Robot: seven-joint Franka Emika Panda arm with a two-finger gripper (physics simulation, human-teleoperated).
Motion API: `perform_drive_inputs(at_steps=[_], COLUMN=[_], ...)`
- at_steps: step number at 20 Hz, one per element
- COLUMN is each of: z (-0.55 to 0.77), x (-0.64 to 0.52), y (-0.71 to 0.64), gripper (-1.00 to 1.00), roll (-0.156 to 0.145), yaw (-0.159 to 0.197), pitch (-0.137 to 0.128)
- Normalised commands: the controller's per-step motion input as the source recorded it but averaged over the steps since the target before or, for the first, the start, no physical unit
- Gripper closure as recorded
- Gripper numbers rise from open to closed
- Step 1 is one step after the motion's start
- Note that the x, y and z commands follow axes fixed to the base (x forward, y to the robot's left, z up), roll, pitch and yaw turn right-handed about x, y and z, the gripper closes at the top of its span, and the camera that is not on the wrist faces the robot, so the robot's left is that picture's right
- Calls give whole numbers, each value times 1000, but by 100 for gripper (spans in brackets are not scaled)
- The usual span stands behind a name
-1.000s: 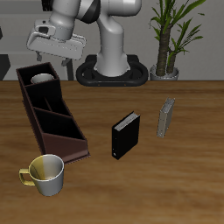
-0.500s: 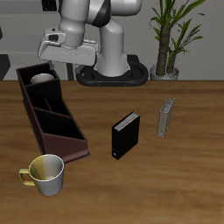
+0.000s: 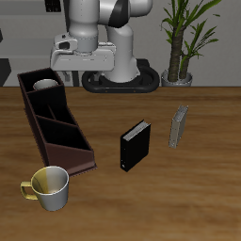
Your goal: Place the red mug into the right desk caddy's right compartment and place the yellow book into the right desk caddy's back compartment
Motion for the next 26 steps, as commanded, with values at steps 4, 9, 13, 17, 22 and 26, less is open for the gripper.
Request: perform_drive_inputs(at_steps=[4, 9, 13, 17, 22, 26], z=[34, 39, 69, 13, -17, 4], x=[226, 204, 357, 275, 165, 107], y=[285, 273, 91, 132, 177, 99], gripper=[-100, -100, -100, -100, -100, -100], roll=[58, 59, 17, 27, 66, 43], yaw=[-19, 17, -10, -15, -4, 27], pitch=[17, 7, 17, 19, 33, 5])
